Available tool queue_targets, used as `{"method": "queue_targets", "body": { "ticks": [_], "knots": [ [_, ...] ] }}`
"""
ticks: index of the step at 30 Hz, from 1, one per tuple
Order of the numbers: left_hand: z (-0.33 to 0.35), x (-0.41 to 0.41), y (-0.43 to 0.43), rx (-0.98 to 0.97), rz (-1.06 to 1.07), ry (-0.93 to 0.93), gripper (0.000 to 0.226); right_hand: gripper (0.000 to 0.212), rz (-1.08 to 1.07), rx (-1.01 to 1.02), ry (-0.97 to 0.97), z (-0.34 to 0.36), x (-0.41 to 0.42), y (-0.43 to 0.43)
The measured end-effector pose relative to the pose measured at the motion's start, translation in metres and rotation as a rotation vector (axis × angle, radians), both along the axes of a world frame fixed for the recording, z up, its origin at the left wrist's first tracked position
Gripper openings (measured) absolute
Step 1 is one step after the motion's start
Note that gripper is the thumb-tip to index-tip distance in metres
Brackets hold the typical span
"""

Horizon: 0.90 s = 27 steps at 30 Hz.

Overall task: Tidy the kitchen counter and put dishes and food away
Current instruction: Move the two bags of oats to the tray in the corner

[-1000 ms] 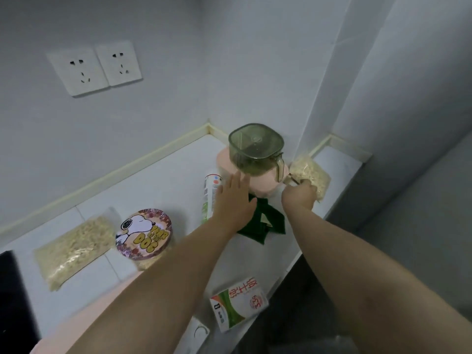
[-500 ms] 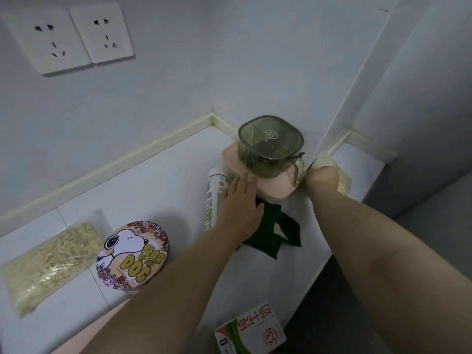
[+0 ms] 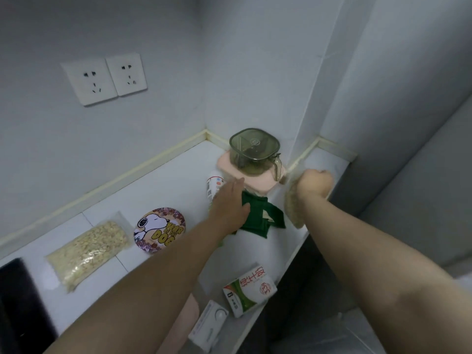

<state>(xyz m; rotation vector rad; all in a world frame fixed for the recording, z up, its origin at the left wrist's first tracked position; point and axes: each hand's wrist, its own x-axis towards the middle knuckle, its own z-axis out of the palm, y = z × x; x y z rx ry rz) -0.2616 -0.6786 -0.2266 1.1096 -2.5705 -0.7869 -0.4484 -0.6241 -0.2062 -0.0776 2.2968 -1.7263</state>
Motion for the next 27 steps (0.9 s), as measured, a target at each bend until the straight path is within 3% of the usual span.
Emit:
{"method": "queue_targets", "body": {
  "ticks": [4, 8, 11, 14, 17, 20, 23, 27],
  "knots": [
    [0.018, 0.014, 0.007, 0.225, 0.016, 0.142, 0.075, 0.026, 0.079, -0.15, -0.008, 0.021, 0.042, 0.013],
    [0.04, 0.033, 0.01, 0.607, -0.008, 0.331, 0.096, 0.013, 0.232, -0.325, -0.162, 0.052, 0.077, 0.011],
    [0.047, 0.058, 0.003, 0.748, -0.003, 0.451, 0.096, 0.013, 0.36, -0.452, -0.366, 0.074, 0.097, 0.007],
    [0.056, 0.087, -0.001, 0.765, -0.04, 0.478, 0.057, 0.019, 0.561, -0.56, -0.489, 0.091, 0.118, 0.005],
    [0.065, 0.111, -0.002, 0.739, 0.019, 0.533, 0.033, 0.019, 0.731, -0.609, -0.563, 0.097, 0.133, -0.001],
    [0.068, 0.133, -0.006, 0.701, 0.126, 0.58, 0.03, 0.03, 0.88, -0.567, -0.6, 0.095, 0.143, -0.009],
    [0.073, 0.156, -0.011, 0.639, 0.215, 0.616, 0.033, 0.047, 1.086, -0.365, -0.563, 0.082, 0.159, -0.017],
    [0.082, 0.177, -0.016, 0.586, 0.294, 0.621, 0.025, 0.053, 1.281, -0.272, -0.622, 0.066, 0.19, -0.028]
  ]
}}
